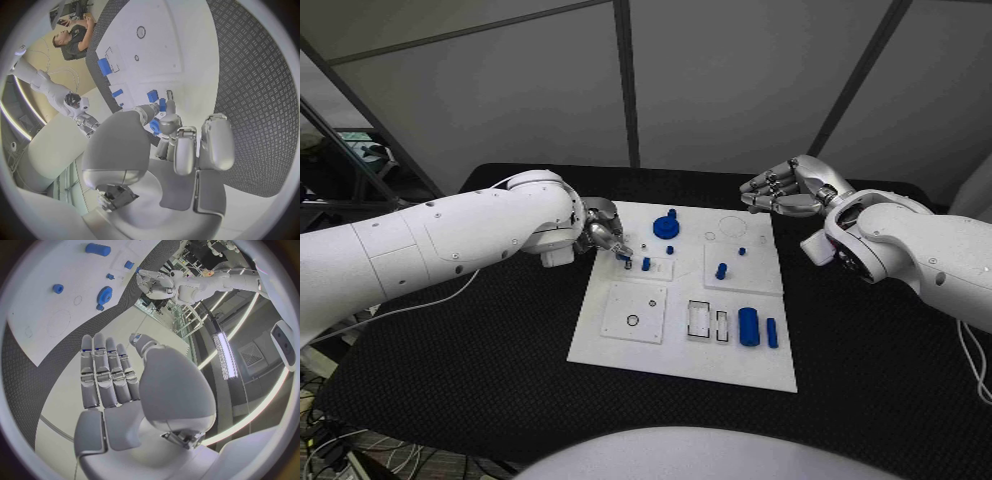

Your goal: Assemble the parts on the task board

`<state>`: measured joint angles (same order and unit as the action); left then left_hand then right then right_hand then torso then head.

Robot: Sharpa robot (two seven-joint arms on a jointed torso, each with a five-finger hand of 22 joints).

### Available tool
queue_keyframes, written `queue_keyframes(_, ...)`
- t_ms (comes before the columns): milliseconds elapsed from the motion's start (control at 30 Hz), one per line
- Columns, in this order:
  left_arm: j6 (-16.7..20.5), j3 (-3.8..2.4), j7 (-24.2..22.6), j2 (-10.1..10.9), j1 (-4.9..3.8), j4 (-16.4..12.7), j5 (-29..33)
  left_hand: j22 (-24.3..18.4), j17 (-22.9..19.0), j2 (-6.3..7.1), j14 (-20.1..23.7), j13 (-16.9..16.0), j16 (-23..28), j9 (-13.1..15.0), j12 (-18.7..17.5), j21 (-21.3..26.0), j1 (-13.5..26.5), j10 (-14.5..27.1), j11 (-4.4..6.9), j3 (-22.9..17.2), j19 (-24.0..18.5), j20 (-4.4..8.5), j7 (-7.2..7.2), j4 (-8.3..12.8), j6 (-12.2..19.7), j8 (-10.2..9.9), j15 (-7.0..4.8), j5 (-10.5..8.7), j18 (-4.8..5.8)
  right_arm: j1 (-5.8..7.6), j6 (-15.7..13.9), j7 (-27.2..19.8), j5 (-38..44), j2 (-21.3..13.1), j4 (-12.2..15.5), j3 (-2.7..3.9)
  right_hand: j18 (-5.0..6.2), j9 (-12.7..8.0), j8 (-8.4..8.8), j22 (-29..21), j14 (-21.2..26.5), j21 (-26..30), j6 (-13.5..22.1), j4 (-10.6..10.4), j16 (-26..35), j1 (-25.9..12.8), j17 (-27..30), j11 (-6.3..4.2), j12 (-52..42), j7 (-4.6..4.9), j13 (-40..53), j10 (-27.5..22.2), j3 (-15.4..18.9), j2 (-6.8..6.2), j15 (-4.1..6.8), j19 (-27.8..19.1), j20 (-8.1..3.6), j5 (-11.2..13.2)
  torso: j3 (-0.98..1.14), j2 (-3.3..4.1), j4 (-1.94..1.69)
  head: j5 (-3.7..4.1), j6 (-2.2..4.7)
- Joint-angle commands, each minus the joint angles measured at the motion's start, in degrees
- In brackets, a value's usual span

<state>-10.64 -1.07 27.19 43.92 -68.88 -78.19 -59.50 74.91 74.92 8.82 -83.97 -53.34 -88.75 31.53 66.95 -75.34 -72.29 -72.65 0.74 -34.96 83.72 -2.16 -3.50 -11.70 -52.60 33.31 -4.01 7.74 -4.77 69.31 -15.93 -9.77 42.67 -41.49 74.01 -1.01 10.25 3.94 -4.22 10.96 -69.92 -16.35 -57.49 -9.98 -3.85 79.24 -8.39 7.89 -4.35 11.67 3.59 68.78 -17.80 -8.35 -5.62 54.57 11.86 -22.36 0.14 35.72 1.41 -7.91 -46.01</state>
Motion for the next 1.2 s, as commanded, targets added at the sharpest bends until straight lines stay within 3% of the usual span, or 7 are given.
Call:
queue_keyframes(33,-3.48,-0.08,0.41,-0.86,-0.5,1.05,0.93,8.29,12.79,0.06,-5.36,-0.23,0.03,0.12,0.13,-0.06,0.56,-0.42,0.03,-8.05,0.45,-0.09,-0.08,7.67,0.15,0.46,-0.05,0.48,1.44,0.09,0.38,-0.13,-0.18,0.09,0.02,0.03,0.21,-0.05,0.2,-0.04,0.42,0.32,0.16,0.0,0.18,-0.55,0.05,0.01,0.27,0.09,-0.04,-0.18,-0.22,0.11,0.02,0.2,0.27,-0.19,-0.02,0.04,0.1,-0.04,-0.03)
queue_keyframes(267,-4.12,0.21,1.82,-2.9,-1.11,3.36,0.85,8.44,12.82,0.21,-5.37,-0.47,0.02,0.39,0.25,-0.26,1.03,-0.66,0.06,-8.63,0.56,-0.07,-0.06,8.18,0.07,0.64,-0.08,0.9,1.48,0.1,0.29,-0.13,-0.18,0.16,0.03,0.03,0.21,-0.05,0.2,-0.04,0.42,0.32,0.16,0.0,0.18,-0.55,0.05,0.01,0.27,0.09,-0.04,-0.18,-0.22,0.11,0.02,0.2,0.27,-0.19,0.0,0.06,0.07,-0.01,-0.21)
queue_keyframes(533,-4.02,1.3,3.26,-4.68,-1.84,4.8,-0.32,8.53,12.84,0.31,-5.37,-0.54,0.01,0.64,0.26,-0.37,1.46,-0.74,0.08,-9.16,0.62,-0.04,-0.04,8.58,0.08,0.83,-0.11,1.14,1.51,0.1,0.28,-0.07,-0.18,0.23,0.01,0.03,0.21,-0.05,0.2,-0.04,0.42,0.32,0.16,0.0,0.18,-0.55,0.05,0.01,0.27,0.09,-0.04,-0.18,-0.22,0.11,0.02,0.2,0.27,-0.19,0.0,0.05,0.03,-0.03,-0.53)
queue_keyframes(800,-4.31,2.1,4.55,-5.47,-2.16,4.62,-1.51,9.05,12.87,0.62,-5.39,-1.25,0.0,1.22,0.69,-1.28,2.5,-1.29,0.18,-10.12,1.05,0.03,0.05,9.5,0.04,1.29,-0.19,1.93,1.72,0.1,0.24,-0.09,-0.18,0.29,-0.03,0.03,0.21,-0.05,0.2,-0.04,0.42,0.32,0.16,0.0,0.18,-0.55,0.05,0.01,0.27,0.09,-0.04,-0.18,-0.22,0.11,0.02,0.2,0.27,-0.19,-0.05,-0.03,0.0,0.05,-0.74)
queue_keyframes(1200,-4.04,2.53,5.57,-5.57,-2.2,3.85,-3.73,9.41,12.91,0.84,-5.4,-1.81,-0.02,1.69,1.05,-1.91,3.34,-1.69,0.28,-10.74,1.36,0.12,0.15,10.2,0.03,1.68,-0.29,2.81,1.86,0.09,0.22,-0.2,-0.18,0.42,-0.11,0.03,0.21,-0.05,0.2,-0.1,0.43,0.39,0.18,-0.02,0.19,-0.62,0.11,0.03,0.27,0.1,-0.04,-0.2,-0.21,0.09,0.01,0.23,0.28,-0.19,-0.08,0.0,-0.04,-0.12,-0.73)
